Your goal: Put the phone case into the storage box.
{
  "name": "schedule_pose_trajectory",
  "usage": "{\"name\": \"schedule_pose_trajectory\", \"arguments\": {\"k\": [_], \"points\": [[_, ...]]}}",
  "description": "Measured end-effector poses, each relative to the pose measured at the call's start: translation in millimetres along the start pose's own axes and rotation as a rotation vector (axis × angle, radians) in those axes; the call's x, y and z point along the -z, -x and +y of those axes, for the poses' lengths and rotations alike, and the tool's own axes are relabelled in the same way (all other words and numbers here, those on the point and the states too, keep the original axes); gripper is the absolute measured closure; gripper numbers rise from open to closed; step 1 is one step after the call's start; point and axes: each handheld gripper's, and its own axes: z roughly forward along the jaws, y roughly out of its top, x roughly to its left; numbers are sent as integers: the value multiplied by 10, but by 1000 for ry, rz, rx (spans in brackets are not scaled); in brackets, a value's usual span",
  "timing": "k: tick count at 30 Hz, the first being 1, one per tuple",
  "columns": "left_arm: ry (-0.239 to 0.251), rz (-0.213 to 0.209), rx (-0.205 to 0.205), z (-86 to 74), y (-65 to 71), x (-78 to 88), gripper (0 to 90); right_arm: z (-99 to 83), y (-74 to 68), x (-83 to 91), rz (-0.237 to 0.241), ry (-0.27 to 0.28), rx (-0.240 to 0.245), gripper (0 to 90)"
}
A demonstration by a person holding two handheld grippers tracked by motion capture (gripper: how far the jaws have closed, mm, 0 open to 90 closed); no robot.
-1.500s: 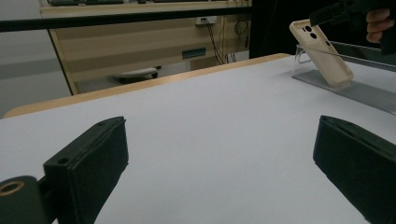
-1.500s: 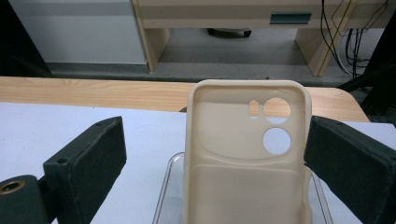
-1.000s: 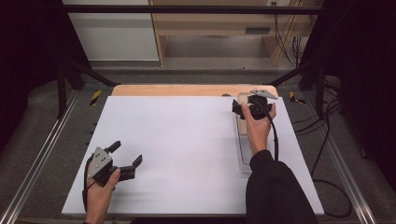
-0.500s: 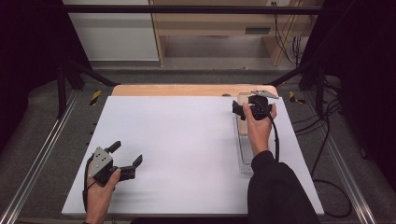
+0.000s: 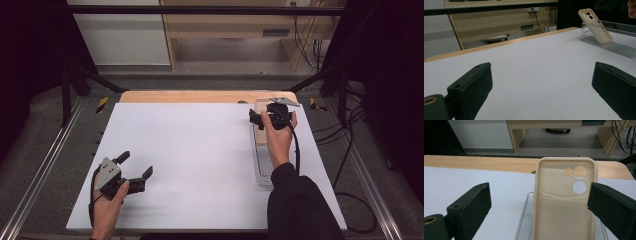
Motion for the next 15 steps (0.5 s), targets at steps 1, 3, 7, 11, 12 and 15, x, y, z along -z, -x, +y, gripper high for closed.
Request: {"name": "schedule_pose_trajectory", "arguments": {"k": [1,3,7,11,12,15], "points": [[0,0,0,0,0,0,27,1,-1,4,2,0,0,54],[0,0,0,0,1,1,27,2,-1,7,4,0,3,55],[0,0,0,0,3,0,27,-2,-11,10,9,-3,9,56],[-1,0,0,-1,4,-1,27,-7,-22,13,15,-7,16,59],[-1,0,0,-1,5,-1,27,-7,-23,17,16,-6,15,59],[-1,0,-1,0,7,-2,27,-2,-26,32,20,-2,15,59]]}}
